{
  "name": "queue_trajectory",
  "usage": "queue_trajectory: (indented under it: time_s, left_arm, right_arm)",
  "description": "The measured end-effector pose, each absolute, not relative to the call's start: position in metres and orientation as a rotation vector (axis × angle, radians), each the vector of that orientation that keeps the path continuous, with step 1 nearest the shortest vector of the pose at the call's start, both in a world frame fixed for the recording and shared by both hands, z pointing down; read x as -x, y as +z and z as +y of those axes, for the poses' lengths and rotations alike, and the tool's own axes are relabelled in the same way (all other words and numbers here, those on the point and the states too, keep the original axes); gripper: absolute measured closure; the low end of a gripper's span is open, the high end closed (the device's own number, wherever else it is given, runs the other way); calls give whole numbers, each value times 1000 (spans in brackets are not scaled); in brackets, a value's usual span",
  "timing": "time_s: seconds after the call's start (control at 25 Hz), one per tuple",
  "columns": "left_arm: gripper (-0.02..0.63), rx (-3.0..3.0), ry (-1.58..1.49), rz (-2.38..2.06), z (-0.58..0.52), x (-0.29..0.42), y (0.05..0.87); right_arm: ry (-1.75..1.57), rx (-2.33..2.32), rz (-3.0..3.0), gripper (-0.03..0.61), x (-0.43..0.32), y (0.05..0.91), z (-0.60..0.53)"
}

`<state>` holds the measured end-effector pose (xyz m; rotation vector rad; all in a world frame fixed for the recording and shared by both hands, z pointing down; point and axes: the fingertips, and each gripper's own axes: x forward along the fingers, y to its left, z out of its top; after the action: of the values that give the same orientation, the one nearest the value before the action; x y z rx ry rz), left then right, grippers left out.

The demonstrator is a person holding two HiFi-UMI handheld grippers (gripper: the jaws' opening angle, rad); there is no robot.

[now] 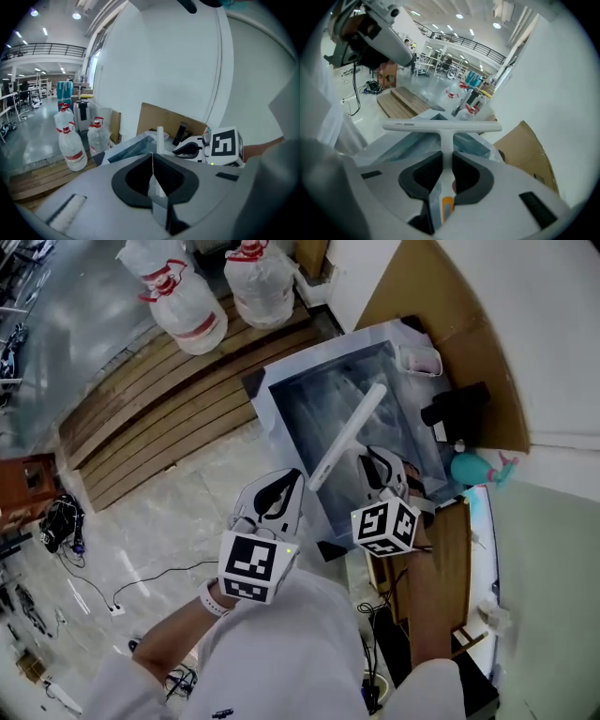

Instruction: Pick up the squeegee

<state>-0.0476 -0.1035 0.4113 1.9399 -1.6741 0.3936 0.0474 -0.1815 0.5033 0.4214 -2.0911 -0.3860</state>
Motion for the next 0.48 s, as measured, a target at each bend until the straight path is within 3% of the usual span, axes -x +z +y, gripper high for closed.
queue_trajectory:
  time_s: [0.48]
  left_arm:
    - [603, -2007, 321, -1748, -100, 68, 350]
  right_arm:
    - [-246, -1008, -2354, 520, -78, 339, -158]
